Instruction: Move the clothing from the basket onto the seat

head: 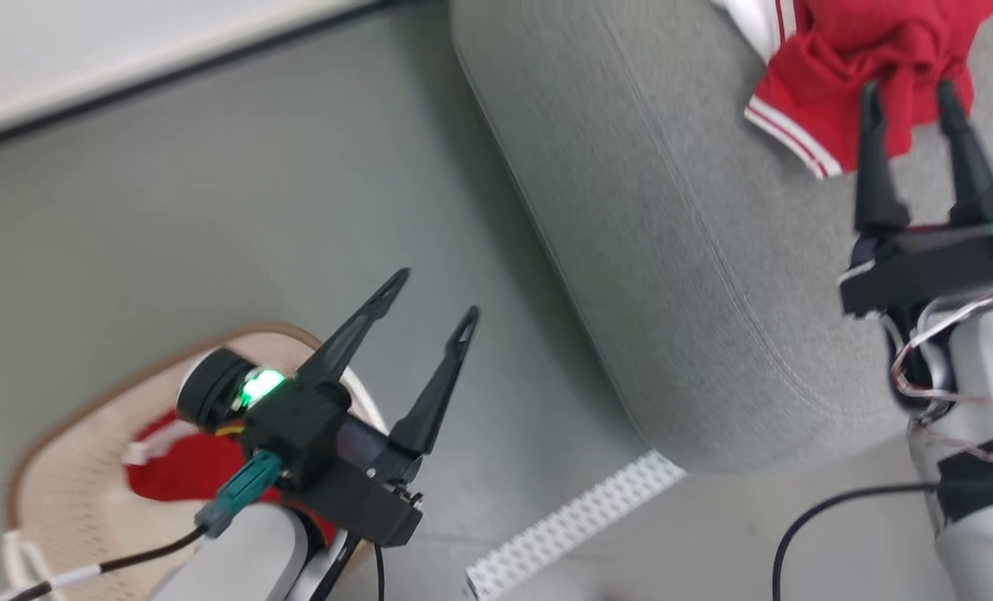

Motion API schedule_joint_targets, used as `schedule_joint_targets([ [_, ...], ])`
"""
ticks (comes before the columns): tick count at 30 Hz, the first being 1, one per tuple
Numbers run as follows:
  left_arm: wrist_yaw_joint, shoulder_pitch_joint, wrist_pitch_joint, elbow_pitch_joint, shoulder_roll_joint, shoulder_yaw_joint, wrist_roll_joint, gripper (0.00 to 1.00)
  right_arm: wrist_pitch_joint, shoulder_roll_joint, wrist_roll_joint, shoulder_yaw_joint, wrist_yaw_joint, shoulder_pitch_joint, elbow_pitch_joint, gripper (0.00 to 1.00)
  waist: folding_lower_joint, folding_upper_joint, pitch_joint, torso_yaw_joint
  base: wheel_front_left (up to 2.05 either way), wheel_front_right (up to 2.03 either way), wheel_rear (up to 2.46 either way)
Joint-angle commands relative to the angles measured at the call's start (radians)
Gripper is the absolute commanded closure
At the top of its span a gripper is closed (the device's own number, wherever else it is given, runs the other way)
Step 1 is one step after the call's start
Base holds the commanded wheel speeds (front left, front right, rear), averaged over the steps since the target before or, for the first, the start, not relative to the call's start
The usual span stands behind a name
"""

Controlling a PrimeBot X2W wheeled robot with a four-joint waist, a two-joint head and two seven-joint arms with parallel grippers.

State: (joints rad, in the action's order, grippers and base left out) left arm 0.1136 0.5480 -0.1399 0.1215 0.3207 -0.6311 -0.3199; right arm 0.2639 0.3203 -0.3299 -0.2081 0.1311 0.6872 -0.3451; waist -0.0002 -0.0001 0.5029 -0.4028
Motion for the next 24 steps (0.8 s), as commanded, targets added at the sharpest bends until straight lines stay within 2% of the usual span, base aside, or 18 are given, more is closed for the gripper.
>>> schedule_joint_targets([
  [1,0.017,-0.041,-0.028,-0.01,-0.006,0.012,-0.015,0.0,0.001,0.01,-0.004,-0.029,-0.001,-0.038,0.021,0.0,0.0002,0.0001,-0.162,0.135,0.0,0.0,0.0],
  [12,0.108,-0.198,-0.106,-0.046,-0.024,0.093,-0.071,0.0,0.001,0.005,-0.011,-0.213,-0.001,-0.133,0.084,0.0,0.0002,0.0001,-0.3,0.283,0.0,0.0,0.0],
  [19,0.149,-0.272,-0.122,-0.039,-0.032,0.142,-0.073,0.0,0.001,-0.031,0.013,-0.241,-0.001,-0.192,0.109,0.0,0.0002,0.0001,-0.361,0.346,0.0,0.0,0.0],
  [24,0.181,-0.353,-0.126,-0.017,-0.031,0.213,-0.061,0.0,0.001,-0.078,0.041,-0.247,-0.001,-0.251,0.141,0.0,0.0002,0.0001,-0.407,0.361,0.0,0.0,0.0],
])
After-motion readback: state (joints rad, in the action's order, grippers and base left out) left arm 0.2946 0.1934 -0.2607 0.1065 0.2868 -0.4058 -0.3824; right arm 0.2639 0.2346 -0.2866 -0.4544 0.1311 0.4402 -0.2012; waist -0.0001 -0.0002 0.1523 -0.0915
